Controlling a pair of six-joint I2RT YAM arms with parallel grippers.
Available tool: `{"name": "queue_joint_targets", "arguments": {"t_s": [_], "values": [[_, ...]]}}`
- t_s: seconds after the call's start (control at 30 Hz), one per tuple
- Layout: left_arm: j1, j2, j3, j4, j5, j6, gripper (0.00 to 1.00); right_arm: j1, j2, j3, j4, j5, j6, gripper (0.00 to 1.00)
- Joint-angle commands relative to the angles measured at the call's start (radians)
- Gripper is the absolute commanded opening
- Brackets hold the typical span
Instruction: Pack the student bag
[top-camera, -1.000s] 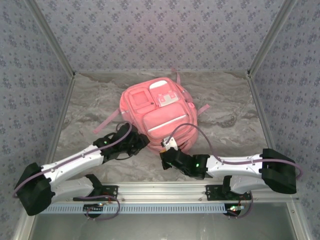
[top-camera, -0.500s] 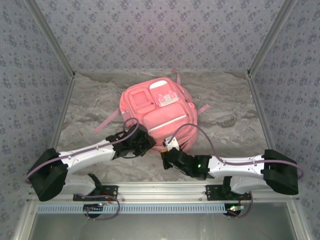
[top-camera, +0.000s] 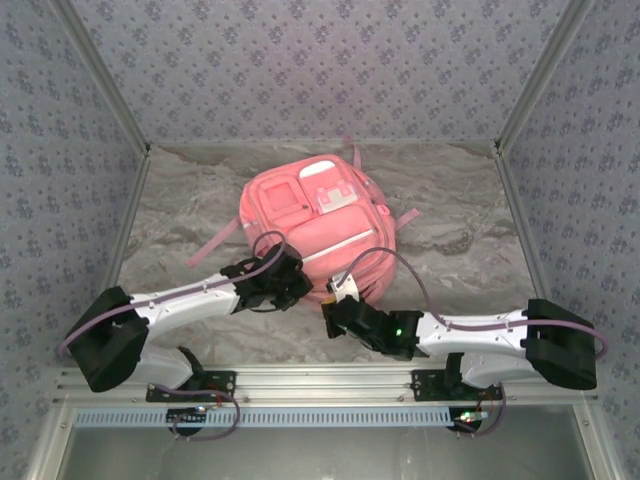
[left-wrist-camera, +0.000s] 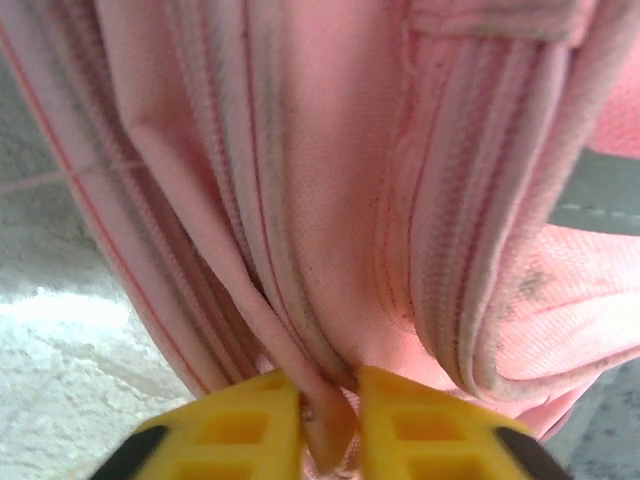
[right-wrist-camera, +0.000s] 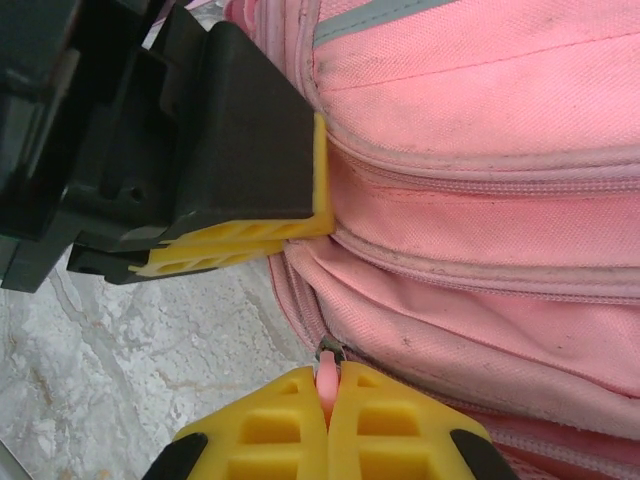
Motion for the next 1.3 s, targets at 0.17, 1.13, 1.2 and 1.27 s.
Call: {"name": "queue_joint_targets", "arguments": {"t_s": [0.17, 1.13, 1.2, 1.27], "values": [[-0.003, -0.057, 0.008, 0.01, -0.073, 0.045, 0.0, 0.011, -0.044, -0.004, -0.097, 0.079, 0.004, 0.0], [0.05, -0.214, -0.01, -0.126, -0.158, 0.149, 0.0, 0.01, -0.16, 0.012, -0.293, 0.148, -0.047, 0.0], [0.057, -0.226, -0.019, -0.131, -0.16, 0.152, 0.0, 0.01, -0.153, 0.02, -0.304, 0.16, -0.05, 0.0], [0.065, -0.241, -0.025, -0.138, -0.162, 0.157, 0.0, 0.011, -0.149, 0.025, -0.306, 0.167, -0.056, 0.0]]}}
